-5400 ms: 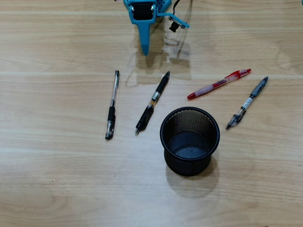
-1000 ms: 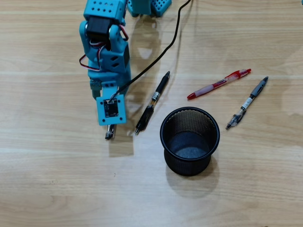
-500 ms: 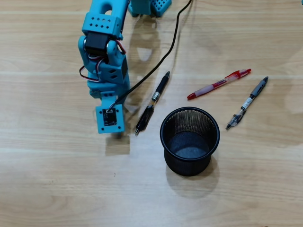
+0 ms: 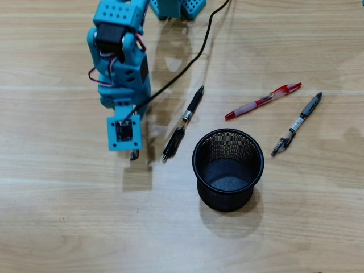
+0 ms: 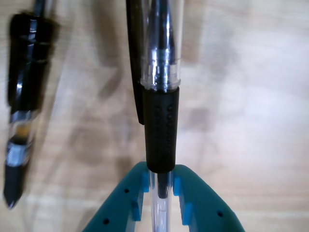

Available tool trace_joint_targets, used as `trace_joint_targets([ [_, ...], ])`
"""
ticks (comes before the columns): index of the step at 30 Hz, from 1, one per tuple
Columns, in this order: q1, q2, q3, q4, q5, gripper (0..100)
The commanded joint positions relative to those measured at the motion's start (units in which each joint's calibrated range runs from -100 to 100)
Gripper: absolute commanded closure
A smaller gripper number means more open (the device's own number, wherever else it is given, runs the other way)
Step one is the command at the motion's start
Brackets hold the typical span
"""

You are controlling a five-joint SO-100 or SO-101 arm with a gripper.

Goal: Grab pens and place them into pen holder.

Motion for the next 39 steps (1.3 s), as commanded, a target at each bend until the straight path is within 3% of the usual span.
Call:
trace_joint_targets([
  [1,1.4,-11.0,-0.7,6.1,0.1,98],
  [9,0.2,-29.7,6.9,9.2,0.2,98],
  [16,-1.6,-55.8,24.1,-0.7,0.2,98],
  [21,-2.6,-63.2,31.5,-2.3,0.3,98],
  [24,-3.8,-66.1,33.6,-4.4,2.6,98],
  [33,-10.1,-70.0,42.0,-27.4,10.3,98],
  [39,-14.3,-69.2,41.9,-34.9,18.7,98],
])
